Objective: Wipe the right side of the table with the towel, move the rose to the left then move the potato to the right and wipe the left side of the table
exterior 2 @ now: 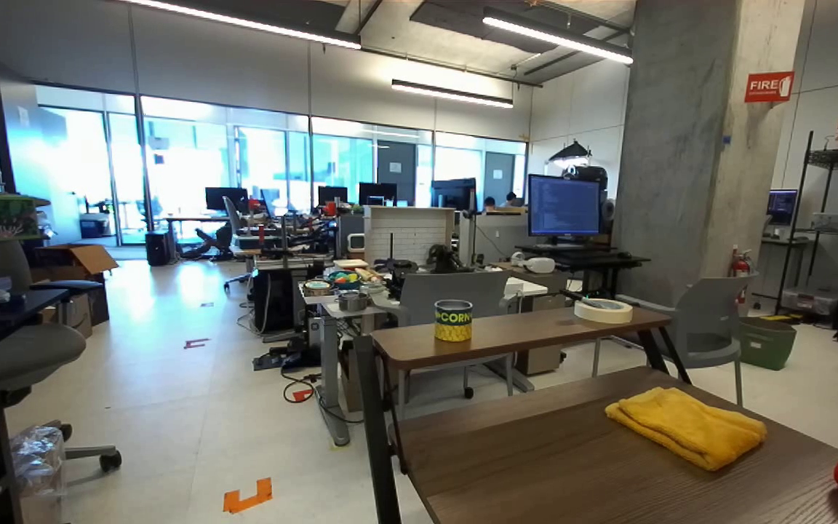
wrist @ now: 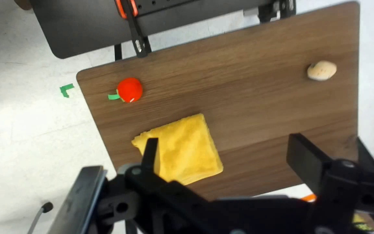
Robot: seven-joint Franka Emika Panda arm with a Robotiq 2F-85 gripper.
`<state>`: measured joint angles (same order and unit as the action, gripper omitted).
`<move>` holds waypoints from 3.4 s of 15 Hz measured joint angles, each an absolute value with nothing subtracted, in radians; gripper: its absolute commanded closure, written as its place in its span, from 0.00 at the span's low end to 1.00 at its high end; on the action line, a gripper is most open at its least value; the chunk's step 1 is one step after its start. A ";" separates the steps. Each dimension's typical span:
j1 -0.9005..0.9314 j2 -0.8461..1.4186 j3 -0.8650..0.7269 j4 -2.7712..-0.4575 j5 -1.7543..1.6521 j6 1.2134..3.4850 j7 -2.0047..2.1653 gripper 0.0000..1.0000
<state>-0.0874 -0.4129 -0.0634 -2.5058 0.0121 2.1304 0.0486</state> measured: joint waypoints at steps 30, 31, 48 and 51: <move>-0.163 0.182 -0.174 -2.265 -0.014 2.315 -0.179 0.00; -0.163 0.218 -0.167 -2.218 0.021 2.300 -0.193 0.00; -0.127 0.674 -0.130 -1.950 0.017 2.574 -0.039 0.00; -0.099 0.851 -0.133 -1.845 -0.011 2.591 0.024 0.00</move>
